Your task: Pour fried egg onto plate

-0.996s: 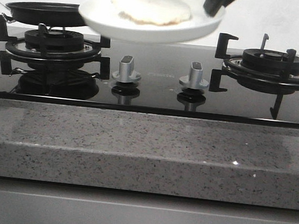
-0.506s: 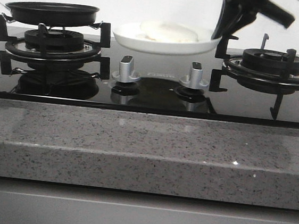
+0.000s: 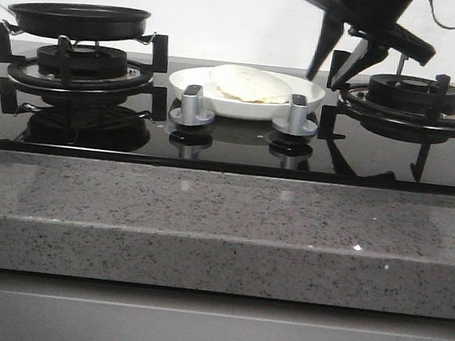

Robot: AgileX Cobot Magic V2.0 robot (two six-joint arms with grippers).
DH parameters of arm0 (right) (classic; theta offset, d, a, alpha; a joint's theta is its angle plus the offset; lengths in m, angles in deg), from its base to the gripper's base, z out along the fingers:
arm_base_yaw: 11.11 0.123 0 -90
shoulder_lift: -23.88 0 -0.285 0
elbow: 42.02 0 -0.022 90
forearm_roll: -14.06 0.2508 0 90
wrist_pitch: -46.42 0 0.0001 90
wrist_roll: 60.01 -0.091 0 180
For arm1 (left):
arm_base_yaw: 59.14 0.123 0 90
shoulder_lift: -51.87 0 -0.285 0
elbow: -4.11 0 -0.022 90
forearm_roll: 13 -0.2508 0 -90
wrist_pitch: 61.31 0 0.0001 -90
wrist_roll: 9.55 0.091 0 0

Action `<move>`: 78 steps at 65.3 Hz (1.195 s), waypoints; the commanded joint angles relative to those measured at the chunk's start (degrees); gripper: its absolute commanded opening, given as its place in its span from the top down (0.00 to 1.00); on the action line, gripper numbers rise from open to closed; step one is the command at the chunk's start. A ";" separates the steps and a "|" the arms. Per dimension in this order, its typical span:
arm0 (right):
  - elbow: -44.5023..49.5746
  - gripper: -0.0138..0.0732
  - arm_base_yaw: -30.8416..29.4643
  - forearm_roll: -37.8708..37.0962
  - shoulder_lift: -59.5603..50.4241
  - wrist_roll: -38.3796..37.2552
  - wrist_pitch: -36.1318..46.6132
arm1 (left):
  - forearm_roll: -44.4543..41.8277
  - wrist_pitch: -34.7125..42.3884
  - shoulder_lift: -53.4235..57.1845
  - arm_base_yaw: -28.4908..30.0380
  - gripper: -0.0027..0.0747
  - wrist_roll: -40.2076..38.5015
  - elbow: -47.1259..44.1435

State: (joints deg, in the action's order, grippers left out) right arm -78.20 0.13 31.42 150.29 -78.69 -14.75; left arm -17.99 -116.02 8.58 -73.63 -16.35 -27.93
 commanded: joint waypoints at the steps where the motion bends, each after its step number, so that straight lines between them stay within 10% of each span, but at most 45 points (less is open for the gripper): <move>1: -3.79 0.44 -0.15 1.93 -4.22 0.09 0.78 | -0.47 3.67 0.01 -0.27 0.36 -0.58 1.52; 25: -2.47 0.44 0.70 -4.78 -16.67 6.78 -4.74 | -0.47 3.67 0.01 -0.27 0.36 -0.58 1.52; 78: 58.21 0.44 3.50 -9.72 -75.31 20.25 8.16 | -0.47 3.67 0.01 -0.27 0.36 -0.58 1.52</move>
State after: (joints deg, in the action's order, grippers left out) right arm -21.84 3.72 21.94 78.68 -59.36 -10.37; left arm -17.99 -116.02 8.58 -73.63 -16.35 -27.93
